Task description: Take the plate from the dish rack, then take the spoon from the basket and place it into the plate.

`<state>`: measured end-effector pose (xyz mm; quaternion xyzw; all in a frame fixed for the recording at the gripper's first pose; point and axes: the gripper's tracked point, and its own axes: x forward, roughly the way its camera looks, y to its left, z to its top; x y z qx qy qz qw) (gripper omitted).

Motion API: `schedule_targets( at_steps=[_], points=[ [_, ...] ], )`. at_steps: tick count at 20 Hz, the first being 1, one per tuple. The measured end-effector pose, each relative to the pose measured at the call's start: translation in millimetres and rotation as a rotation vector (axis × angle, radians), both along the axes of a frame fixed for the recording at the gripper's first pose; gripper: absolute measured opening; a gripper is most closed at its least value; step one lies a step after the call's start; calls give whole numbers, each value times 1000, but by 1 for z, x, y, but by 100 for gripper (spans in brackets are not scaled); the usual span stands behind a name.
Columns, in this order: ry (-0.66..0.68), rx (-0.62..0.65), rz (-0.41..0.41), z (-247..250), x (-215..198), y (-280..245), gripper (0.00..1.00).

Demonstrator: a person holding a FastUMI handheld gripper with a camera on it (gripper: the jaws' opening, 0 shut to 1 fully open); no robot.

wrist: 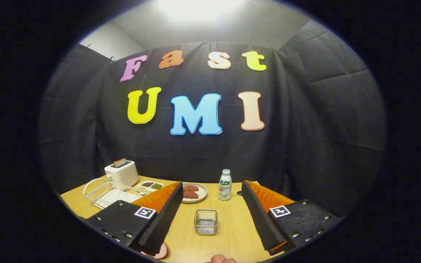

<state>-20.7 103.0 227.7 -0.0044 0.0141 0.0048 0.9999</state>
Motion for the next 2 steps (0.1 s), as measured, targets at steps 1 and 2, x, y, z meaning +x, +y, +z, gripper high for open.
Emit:
schedule_targets(
  at_steps=[1, 2],
  points=[
    [-3, -4, -1, 0, 3, -6, 97],
    [-11, -5, -4, 0, 5, -11, 97]
  ],
)
